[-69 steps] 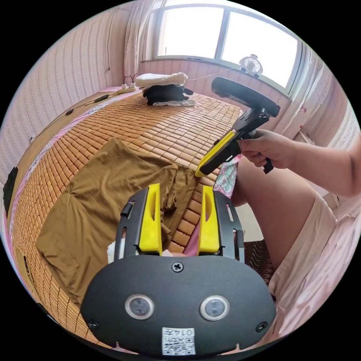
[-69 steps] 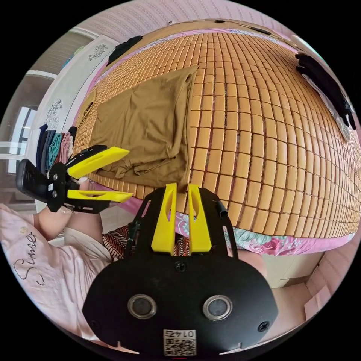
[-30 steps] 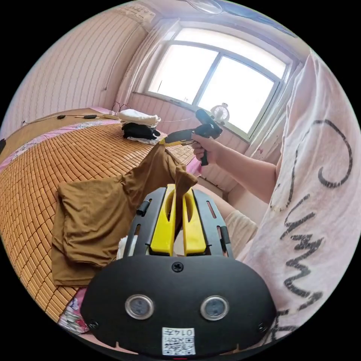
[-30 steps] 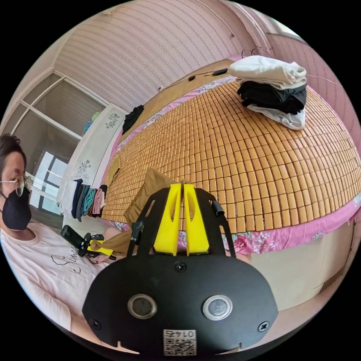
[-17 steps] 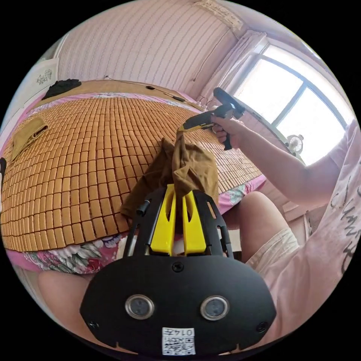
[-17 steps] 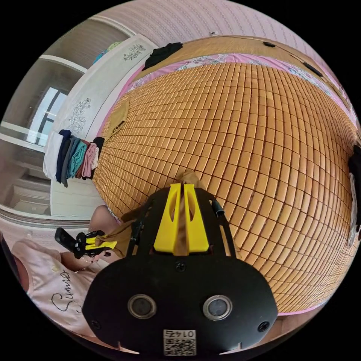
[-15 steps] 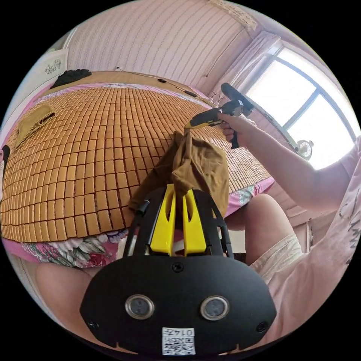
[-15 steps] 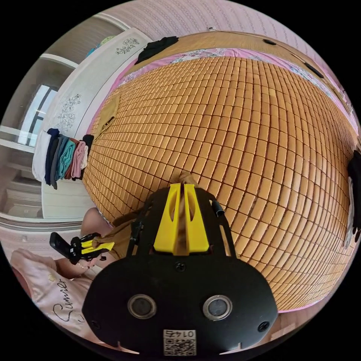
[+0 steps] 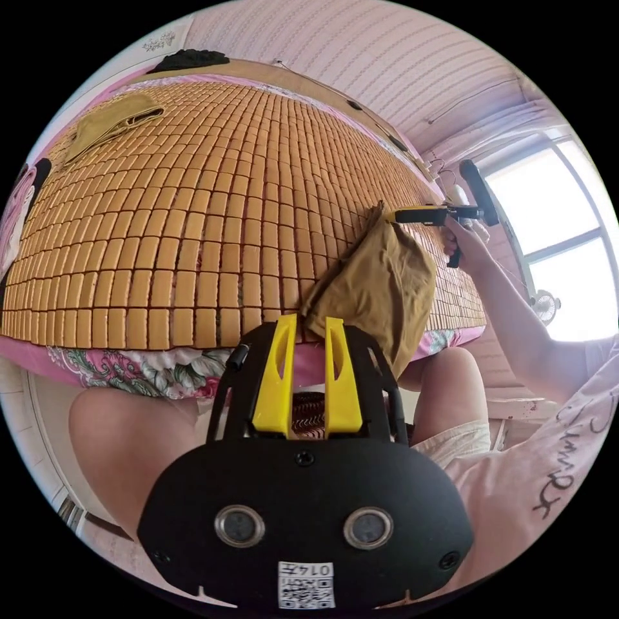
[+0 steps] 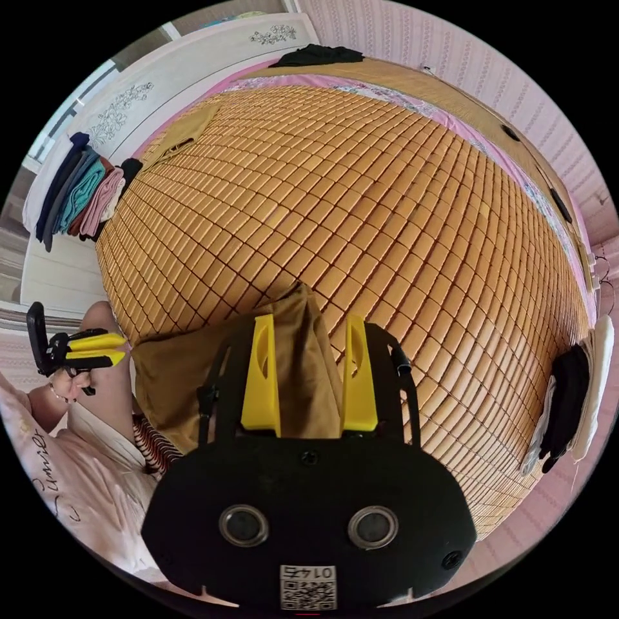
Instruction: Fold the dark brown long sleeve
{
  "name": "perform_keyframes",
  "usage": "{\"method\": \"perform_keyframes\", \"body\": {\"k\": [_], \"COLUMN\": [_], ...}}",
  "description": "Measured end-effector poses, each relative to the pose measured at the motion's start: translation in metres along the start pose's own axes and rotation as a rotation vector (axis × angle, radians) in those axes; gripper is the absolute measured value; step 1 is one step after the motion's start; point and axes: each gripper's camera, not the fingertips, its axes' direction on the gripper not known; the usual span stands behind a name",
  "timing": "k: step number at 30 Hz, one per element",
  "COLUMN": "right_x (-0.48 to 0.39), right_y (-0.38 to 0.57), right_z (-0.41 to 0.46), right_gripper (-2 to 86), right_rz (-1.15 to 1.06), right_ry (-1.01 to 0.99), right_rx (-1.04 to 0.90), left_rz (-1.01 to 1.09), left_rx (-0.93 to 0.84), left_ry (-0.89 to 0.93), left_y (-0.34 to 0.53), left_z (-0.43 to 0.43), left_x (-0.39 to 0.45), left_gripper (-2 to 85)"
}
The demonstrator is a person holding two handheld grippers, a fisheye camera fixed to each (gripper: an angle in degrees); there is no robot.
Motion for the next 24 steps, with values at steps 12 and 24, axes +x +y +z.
{"method": "perform_keyframes", "body": {"k": [12, 24], "right_x": [-0.025, -0.028], "right_y": [0.015, 0.039], "right_z": [-0.027, -0.150], "right_gripper": [1.6, 0.9], "right_rz": [-0.080, -0.109], "right_ry": [0.025, -0.129], "right_rx": [0.101, 0.533], "left_rz": [0.200, 0.390], "left_rx": [-0.024, 0.325], "left_ry": [-0.161, -0.025], "left_y": [-0.009, 0.028], "left_z": [0.021, -0.085], "left_x": [0.049, 0.097], "left_gripper": [0.6, -0.8]}}
